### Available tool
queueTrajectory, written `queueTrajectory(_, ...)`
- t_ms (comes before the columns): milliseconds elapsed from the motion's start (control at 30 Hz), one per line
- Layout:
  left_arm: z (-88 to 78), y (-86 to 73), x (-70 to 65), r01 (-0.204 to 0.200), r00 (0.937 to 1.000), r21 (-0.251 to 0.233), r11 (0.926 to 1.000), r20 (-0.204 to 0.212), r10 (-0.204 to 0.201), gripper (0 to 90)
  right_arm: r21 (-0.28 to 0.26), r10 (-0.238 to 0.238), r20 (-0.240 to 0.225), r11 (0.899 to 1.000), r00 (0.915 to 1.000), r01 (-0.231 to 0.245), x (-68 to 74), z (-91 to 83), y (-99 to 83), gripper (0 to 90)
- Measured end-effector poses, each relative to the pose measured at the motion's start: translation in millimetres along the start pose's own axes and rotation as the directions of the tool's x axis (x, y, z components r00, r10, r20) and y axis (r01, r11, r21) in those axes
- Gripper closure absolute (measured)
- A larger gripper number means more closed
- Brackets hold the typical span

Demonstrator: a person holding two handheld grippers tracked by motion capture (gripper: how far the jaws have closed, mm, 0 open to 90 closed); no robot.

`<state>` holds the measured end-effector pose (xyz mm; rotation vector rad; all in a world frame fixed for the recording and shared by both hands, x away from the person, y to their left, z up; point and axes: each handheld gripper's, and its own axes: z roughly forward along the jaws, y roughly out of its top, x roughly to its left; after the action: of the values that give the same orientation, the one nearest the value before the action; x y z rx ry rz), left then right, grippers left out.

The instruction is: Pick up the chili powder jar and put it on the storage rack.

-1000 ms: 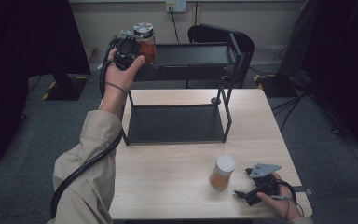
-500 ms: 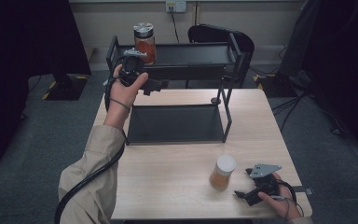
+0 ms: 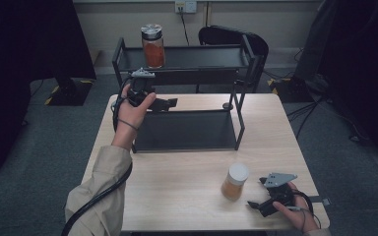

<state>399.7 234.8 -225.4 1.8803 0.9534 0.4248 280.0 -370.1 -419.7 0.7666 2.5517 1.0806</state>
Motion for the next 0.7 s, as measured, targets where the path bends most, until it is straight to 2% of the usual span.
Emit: queueTrajectory(700, 19.9, -42.1, 3.2, 0.013, 0.9995, 0.018, 0.9998, 0.030, -0.014, 1.6, 0.000, 0.003, 0.002, 1.000, 1.0000, -0.003, 0.8, -0.4, -0.3, 0.0)
